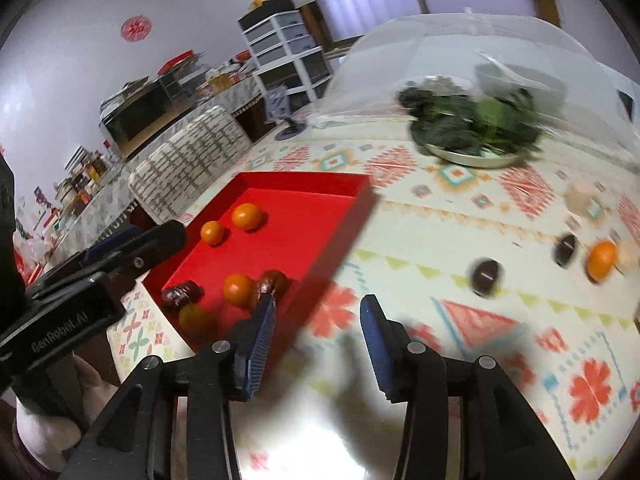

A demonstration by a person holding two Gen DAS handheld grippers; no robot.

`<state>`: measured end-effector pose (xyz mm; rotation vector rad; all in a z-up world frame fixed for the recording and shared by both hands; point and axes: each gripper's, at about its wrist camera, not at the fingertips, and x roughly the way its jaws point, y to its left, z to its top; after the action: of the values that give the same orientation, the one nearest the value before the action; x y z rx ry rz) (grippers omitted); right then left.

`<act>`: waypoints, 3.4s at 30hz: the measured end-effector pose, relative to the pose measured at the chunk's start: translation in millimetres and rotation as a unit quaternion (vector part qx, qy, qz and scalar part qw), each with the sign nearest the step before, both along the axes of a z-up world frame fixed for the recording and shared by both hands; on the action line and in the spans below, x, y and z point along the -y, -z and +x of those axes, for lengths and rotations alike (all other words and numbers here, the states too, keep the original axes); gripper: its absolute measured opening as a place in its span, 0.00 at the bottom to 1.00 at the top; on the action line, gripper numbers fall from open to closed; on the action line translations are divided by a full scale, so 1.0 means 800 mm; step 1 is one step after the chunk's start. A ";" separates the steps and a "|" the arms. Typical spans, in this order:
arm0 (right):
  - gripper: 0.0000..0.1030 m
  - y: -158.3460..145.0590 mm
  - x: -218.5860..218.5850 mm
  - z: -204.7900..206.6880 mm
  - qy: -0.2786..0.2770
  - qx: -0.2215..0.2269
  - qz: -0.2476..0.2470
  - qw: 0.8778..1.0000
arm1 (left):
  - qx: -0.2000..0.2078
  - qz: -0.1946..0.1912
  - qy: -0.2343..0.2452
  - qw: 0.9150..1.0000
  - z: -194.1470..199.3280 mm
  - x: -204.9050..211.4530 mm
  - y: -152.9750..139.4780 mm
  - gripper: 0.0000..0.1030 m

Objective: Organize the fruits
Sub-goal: 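Carry the date and tangerine to the red tray and open both tools, then move both tools back to the table, left tool toward a dark plum, then carry the dark plum in the left tool while the right tool carries a beige cube to the tray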

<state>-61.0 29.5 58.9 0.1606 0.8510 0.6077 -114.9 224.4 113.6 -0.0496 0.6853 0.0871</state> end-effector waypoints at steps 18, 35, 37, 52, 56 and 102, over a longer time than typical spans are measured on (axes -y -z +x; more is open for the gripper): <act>0.50 0.030 0.336 -0.032 0.229 -0.031 0.007 0.973 | -0.051 -0.018 0.101 0.993 0.022 0.137 0.034 0.79; 0.61 0.047 0.304 0.058 0.209 -0.036 -0.022 0.977 | -0.105 -0.010 0.123 0.987 0.119 0.185 0.107 0.79; 0.62 0.051 0.302 0.065 0.208 -0.038 -0.029 0.977 | -0.104 -0.004 0.132 0.986 0.127 0.192 0.111 0.79; 0.45 0.062 0.293 0.071 0.208 -0.041 -0.060 0.975 | -0.115 0.015 0.160 0.980 0.134 0.213 0.122 0.23; 0.44 0.061 0.292 0.064 0.204 -0.044 -0.050 0.977 | -0.103 -0.002 0.162 0.981 0.119 0.208 0.108 0.23; 0.45 0.000 -0.134 0.009 -0.094 -0.009 -0.057 0.994 | -0.033 -0.140 -0.074 0.987 0.021 -0.142 0.076 0.23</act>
<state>-54.0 136.7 58.7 -0.0190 0.9219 0.7327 -98.0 337.8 52.6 -0.3693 0.7553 0.1343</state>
